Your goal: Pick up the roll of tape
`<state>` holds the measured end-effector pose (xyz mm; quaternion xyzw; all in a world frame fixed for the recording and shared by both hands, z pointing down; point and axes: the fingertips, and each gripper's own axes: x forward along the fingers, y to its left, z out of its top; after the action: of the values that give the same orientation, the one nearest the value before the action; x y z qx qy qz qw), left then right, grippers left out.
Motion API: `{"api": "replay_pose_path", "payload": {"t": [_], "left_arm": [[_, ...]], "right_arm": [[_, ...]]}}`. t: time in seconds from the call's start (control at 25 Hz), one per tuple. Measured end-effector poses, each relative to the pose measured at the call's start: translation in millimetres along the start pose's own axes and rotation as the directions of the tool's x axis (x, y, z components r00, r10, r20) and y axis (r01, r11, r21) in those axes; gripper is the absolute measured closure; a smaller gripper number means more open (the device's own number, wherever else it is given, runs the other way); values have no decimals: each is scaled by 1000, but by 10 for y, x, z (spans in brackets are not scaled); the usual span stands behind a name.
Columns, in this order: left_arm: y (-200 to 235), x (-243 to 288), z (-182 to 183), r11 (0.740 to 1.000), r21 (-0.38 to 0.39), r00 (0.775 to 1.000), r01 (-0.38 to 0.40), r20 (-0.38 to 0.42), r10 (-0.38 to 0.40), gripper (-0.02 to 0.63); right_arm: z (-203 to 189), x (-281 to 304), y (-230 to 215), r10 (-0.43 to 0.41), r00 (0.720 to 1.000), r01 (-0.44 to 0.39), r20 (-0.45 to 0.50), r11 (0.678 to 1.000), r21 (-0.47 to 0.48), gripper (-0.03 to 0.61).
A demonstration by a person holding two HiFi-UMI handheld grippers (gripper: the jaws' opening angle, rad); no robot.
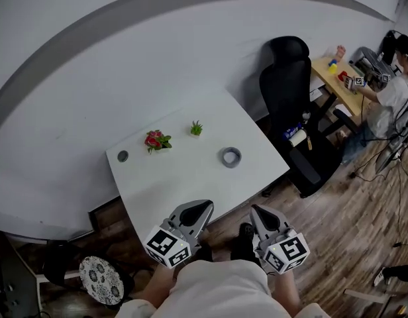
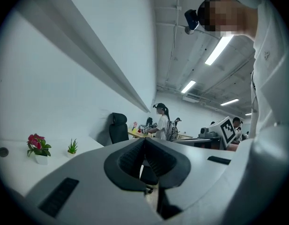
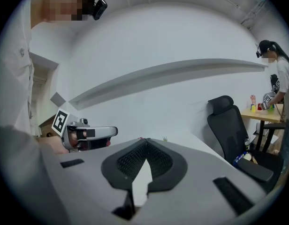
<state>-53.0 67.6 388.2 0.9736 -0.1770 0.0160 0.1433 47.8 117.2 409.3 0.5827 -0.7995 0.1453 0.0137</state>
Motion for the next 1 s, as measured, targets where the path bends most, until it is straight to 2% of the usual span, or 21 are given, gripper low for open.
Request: {"api": "replay_pose_path", "payload": {"t": [0.28, 0.56, 0.8, 1.0], "left_arm": [[13, 367, 77, 993, 10, 993, -118, 6, 118, 594], [1, 754, 134, 976, 20, 977, -215, 14, 215, 594], [-5, 992, 101, 947, 32, 947, -321, 12, 321, 592], [-49, 1092, 2, 917, 13, 917, -398, 18, 397, 592]], "right_arm": [[144, 165, -330, 134, 990, -135, -32, 990, -29, 571], [249, 249, -759, 225, 972, -229, -65, 972, -58, 571], [199, 287, -1096, 305, 944, -313, -122, 948, -52, 557], [138, 296, -1301, 359, 917, -371, -171, 927, -44, 517]]}}
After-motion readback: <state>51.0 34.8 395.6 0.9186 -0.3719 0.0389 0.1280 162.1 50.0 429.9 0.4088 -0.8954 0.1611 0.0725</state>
